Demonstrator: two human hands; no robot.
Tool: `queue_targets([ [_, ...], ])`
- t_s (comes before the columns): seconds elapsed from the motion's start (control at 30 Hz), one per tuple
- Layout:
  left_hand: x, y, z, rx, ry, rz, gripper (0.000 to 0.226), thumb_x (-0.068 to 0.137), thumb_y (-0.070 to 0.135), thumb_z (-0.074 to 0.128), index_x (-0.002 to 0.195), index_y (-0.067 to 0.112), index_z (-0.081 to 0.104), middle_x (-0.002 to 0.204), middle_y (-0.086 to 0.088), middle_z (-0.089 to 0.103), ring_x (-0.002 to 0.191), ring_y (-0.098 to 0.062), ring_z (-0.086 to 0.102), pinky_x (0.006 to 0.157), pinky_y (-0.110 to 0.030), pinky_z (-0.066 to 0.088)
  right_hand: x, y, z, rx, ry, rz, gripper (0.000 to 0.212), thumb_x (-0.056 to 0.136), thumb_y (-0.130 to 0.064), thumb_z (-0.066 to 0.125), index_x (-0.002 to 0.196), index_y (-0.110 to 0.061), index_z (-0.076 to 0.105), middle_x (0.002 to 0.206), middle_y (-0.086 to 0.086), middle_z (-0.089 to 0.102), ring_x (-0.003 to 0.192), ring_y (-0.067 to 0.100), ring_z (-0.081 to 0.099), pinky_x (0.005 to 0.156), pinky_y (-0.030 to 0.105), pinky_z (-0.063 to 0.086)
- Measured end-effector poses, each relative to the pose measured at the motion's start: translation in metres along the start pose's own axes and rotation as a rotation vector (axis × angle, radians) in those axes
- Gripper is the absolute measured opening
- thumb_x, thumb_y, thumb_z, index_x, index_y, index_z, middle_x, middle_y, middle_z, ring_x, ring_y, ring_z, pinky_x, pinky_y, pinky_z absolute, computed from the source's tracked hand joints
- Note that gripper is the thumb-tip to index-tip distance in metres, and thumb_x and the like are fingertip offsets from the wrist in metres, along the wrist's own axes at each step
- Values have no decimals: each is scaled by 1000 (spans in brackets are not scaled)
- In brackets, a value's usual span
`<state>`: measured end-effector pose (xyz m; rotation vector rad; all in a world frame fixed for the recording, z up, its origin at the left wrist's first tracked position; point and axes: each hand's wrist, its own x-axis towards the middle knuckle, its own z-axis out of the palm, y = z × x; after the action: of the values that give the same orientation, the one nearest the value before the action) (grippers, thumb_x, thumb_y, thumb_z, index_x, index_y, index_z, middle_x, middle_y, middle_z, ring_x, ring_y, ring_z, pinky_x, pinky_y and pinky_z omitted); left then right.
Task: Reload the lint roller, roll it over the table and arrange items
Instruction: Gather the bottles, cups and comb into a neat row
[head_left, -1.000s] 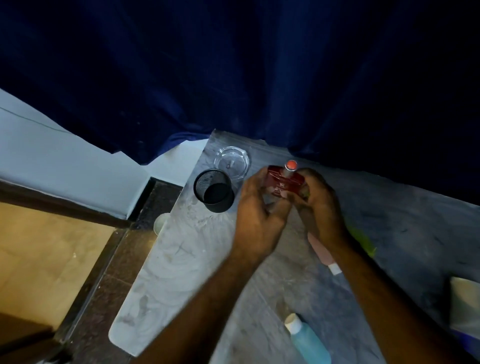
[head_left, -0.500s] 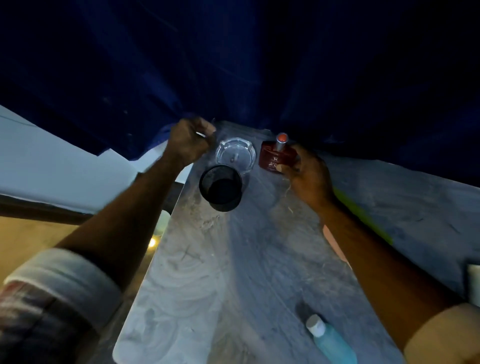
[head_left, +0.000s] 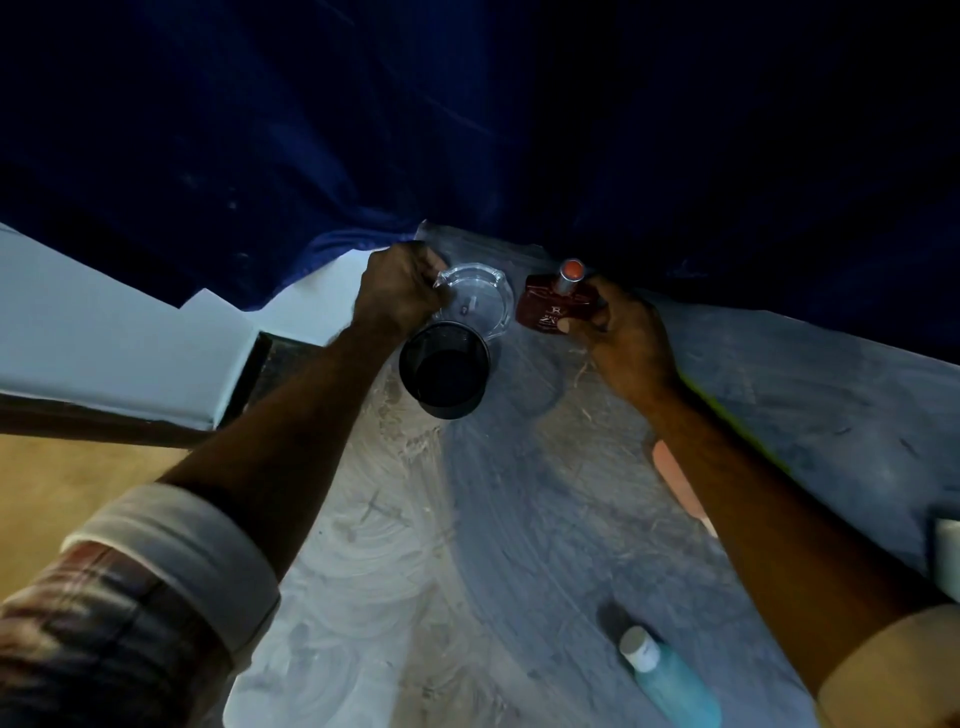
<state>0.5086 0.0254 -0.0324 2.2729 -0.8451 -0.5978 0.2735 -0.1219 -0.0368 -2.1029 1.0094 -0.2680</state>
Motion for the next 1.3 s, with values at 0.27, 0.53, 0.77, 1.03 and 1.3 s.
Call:
queue_targets([
  [0.27,-4,1,0,17,33,-24,27,75,16,92,98,11,79,99,-10,82,99,-23,77,95,-37,58,-4,-4,-1,-39,31,-39,48,84,-32,75,129,-28,58,115,0,72,91,20,72,88,46,58],
  [0.53,-6,2,0,-5,19,-34,25,77,18,91,98,9,82,102,-12,82,103,-26,77,99,-45,58,-8,-5,0,-54,76,-34,51,86,-32,73,134,-27,56,120,4,71,99,23,71,91,46,58],
  [0.77,-5,-3,4,-80,29,-40,22,81,11,88,99,0,80,104,-22,80,106,-38,76,100,-54,56,-8,-7,0,-62,102,-27,54,87,-32,73,137,-23,56,120,7,72,100,23,71,91,43,58],
  [1.03,-5,-8,3,-110,48,-41,23,83,11,87,100,-2,79,104,-24,79,104,-39,75,98,-55,57,-8,-6,1,-56,80,-41,54,88,-31,72,137,-25,53,127,6,70,105,23,71,94,46,58],
  [1.3,-5,-11,5,-153,68,-82,26,78,17,91,96,3,80,100,-19,81,101,-35,77,98,-52,58,-3,-4,-3,-42,19,2,55,90,-30,72,141,-21,53,127,10,70,112,26,69,99,46,55],
])
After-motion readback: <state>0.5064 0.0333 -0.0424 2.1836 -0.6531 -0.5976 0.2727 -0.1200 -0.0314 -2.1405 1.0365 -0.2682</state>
